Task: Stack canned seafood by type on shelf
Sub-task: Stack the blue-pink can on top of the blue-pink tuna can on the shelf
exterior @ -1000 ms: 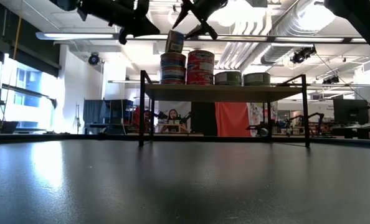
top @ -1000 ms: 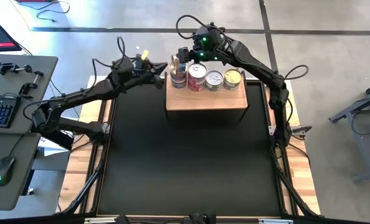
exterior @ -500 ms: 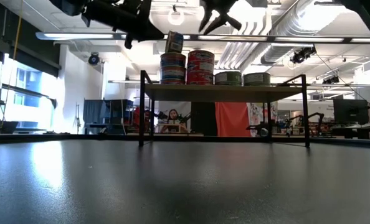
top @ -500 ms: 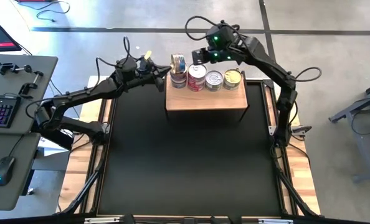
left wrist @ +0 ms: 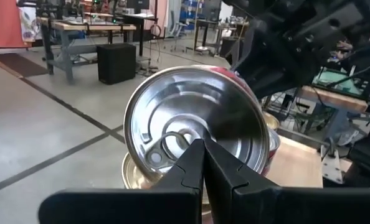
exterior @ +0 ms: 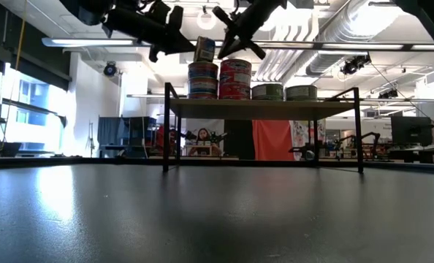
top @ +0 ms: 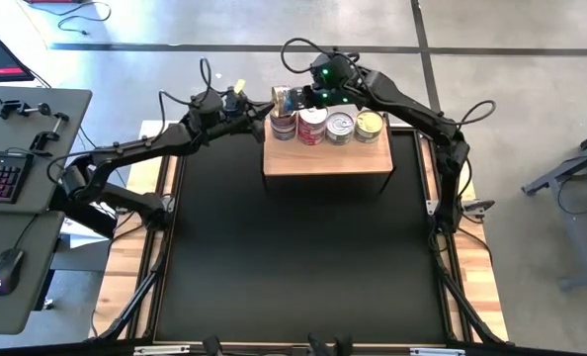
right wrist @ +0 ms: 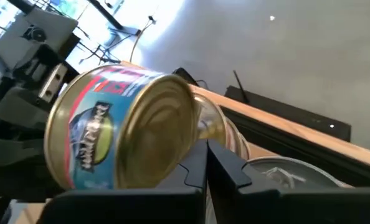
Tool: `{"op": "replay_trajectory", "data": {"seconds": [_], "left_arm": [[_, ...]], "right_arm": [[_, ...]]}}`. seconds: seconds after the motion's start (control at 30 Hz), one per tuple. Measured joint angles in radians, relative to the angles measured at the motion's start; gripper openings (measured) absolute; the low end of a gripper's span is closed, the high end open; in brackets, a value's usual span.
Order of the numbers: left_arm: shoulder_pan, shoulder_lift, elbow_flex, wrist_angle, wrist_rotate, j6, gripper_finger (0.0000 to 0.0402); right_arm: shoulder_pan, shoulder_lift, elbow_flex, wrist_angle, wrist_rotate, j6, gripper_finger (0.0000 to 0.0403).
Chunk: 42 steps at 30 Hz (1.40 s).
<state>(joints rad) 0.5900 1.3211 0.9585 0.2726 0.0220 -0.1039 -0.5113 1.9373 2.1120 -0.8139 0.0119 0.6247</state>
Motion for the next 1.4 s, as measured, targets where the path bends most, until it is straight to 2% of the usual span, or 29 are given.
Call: {"op": "replay_trajectory", "data": {"seconds": [0.47,0.67,0.83,1.2,1.4], "left_arm": [[-0.002,0.021,0.002,0.125,0.001,-0.016,0.0],[-0.002,0.041,0.001,0.1,0.002,-0.019,0.0],[-0.001,0.041,0.002,0.15,0.005,-0.028,0.0],[-0.002,0.04,0.079,0.055,0.017,-0.015,0.0],[-0.006,0.041,0.096,0.0,0.043,0.019,0.0]], "right_arm": [[0.004,0.0,0.0,0.011,-0.051,0.007,0.0],[0.017,-0.001,0.0,0.02,-0.058,0.025,0.0],[0.038,0.017,0.0,0.031,-0.058,0.04,0.0],[0.047,0.029,-0.002,0.076,-0.069,0.065,0.0],[0.039,0.03,-0.001,-0.017,-0.061,0.101,0.0]]}}
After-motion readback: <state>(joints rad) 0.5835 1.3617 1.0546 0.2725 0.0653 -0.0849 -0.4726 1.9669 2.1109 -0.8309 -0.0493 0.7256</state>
